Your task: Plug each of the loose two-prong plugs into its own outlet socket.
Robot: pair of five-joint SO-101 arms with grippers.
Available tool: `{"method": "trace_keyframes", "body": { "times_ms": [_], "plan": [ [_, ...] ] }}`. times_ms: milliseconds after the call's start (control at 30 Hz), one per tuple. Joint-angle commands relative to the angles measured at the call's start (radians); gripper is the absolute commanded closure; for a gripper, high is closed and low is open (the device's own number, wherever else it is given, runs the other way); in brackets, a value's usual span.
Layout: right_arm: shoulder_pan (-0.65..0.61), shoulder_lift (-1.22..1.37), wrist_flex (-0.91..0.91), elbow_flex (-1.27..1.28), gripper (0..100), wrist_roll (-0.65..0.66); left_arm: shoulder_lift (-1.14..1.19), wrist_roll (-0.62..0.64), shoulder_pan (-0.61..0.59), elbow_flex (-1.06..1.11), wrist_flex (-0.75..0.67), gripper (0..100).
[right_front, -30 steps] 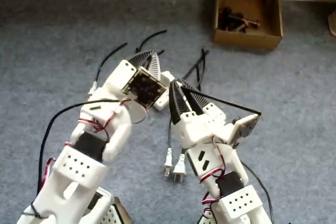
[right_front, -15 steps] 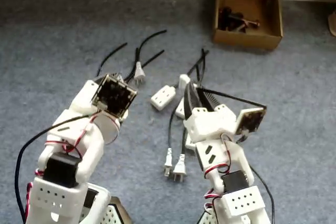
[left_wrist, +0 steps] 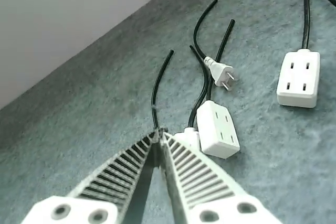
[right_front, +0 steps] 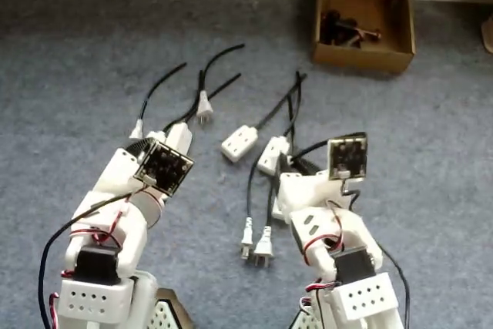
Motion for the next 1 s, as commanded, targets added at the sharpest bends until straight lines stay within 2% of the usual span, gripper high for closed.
{"method": "trace_keyframes", "body": {
  "times_ms": [0, 167, 300, 500, 700, 967],
  "plan": [
    [0.019, -0.013, 0.105, -0.154, 99.3, 0.12, -0.018, 0.0, -0.016, 0.01, -0.051, 99],
    [0.099, -0.005, 0.196, -0.298, 99.1, 0.135, -0.018, 0.005, -0.015, 0.059, -0.052, 99],
    [0.119, -0.002, 0.2, -0.357, 99.1, 0.285, -0.018, 0.092, -0.018, 0.105, -0.054, 99],
    [0.117, 0.015, 0.208, -0.369, 99.1, 0.339, -0.019, 0.106, -0.016, 0.124, -0.051, 99],
    [0.12, 0.277, 0.216, -0.522, 99.2, 0.336, -0.019, 0.106, -0.016, 0.133, -0.051, 99],
    [0.065, 0.662, 0.367, -0.828, 99.2, 0.342, -0.019, 0.107, -0.018, 0.176, -0.054, 99]
  ]
}}
